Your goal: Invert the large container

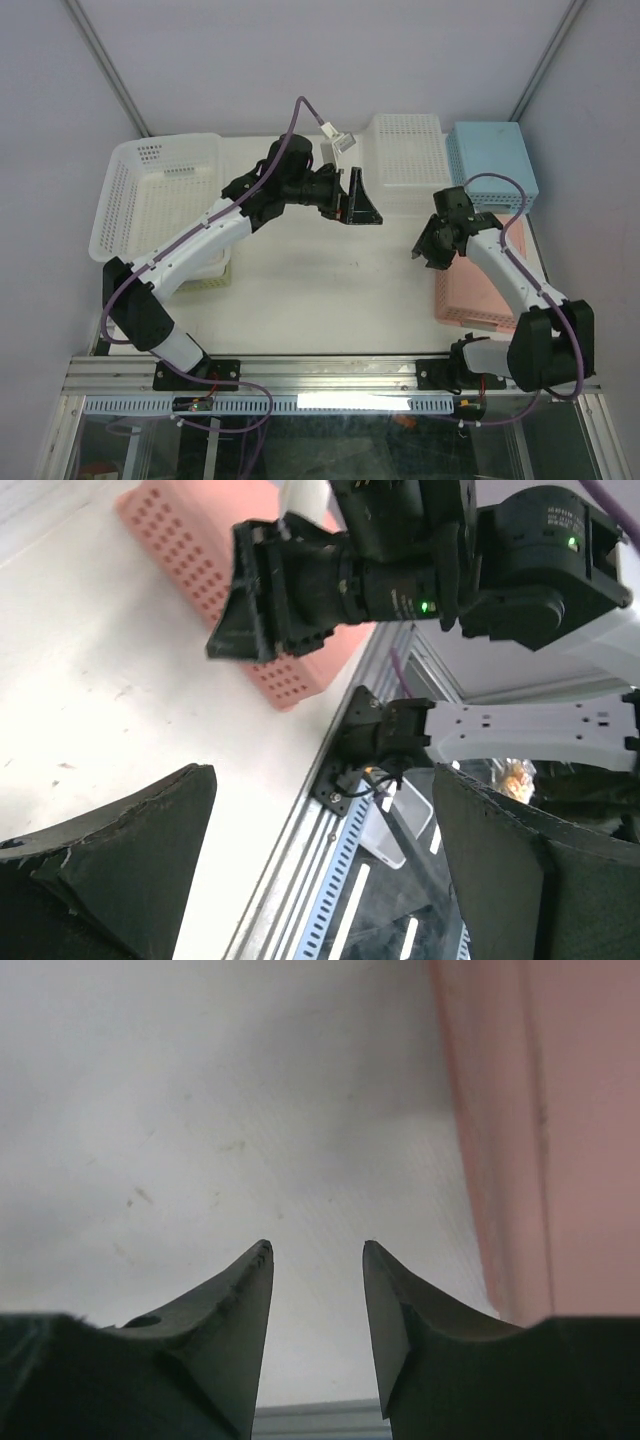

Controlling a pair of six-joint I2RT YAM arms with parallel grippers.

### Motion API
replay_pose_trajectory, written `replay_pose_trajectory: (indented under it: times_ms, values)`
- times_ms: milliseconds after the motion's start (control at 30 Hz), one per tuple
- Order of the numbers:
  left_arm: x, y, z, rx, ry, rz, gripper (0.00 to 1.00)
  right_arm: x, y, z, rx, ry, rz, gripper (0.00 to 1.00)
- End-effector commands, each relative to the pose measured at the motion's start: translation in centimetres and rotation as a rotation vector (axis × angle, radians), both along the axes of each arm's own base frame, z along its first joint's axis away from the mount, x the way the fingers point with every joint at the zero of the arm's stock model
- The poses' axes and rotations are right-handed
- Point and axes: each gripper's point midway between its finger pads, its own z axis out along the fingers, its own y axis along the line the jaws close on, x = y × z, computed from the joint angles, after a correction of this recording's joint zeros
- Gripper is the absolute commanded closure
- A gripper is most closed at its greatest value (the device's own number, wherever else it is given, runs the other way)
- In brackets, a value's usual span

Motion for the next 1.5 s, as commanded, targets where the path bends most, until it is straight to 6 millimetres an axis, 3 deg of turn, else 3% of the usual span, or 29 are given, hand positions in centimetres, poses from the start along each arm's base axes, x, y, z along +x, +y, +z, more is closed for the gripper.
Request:
replay_pose_trajectory:
  times_ms: [0, 133, 333, 600, 700, 867, 1033, 1200, 1333, 1467]
  values:
    - [1.6, 3.1, 2.0, 0.036, -0.094, 0.099, 0.07, 2.1, -4.3, -1.7, -0.082, -0.005, -0.108, 0.56]
    - [2.3, 4.3, 2.3, 0.045, -0.105, 0.133, 0.07, 1.0, -7.9, -3.4, -0.134, 0.066, -0.164, 0.56]
    - [3.2, 5.5, 3.1, 0.061, -0.129, 0.168, 0.07, 0.0, -12.3, -2.1, -0.305, 0.054, -0.247, 0.54]
    - [4.0, 9.0, 6.7, 0.142, -0.232, 0.306, 0.06, 0.4, -13.5, -2.1, -0.314, 0.055, -0.291, 0.52]
    - [5.3, 11.5, 7.4, 0.224, -0.287, 0.43, 0.01, 0.5, -14.0, -2.4, -0.321, 0.067, -0.314, 0.52]
    - [7.5, 17.5, 6.2, 0.386, -0.237, 0.632, 0.01, 1.3, -15.1, -1.2, -0.366, 0.017, -0.357, 0.5]
    - [8.9, 22.3, 5.3, 0.492, -0.204, 0.781, 0.01, 1.9, -15.8, -1.2, -0.359, 0.02, -0.397, 0.46]
    - [9.4, 26.6, 5.5, 0.597, -0.2, 0.926, 0.01, 4.2, -12.3, 0.3, -0.154, -0.104, -0.32, 0.44]
    - [10.1, 30.4, 3.1, 0.719, -0.139, 1.071, 0.01, 5.1, -9.3, 3.3, -0.021, -0.23, -0.237, 0.43]
    - [10.7, 32.3, 0.2, 0.796, -0.097, 1.143, 0.04, 4.4, -7.4, 5.0, 0.051, -0.302, -0.188, 0.42]
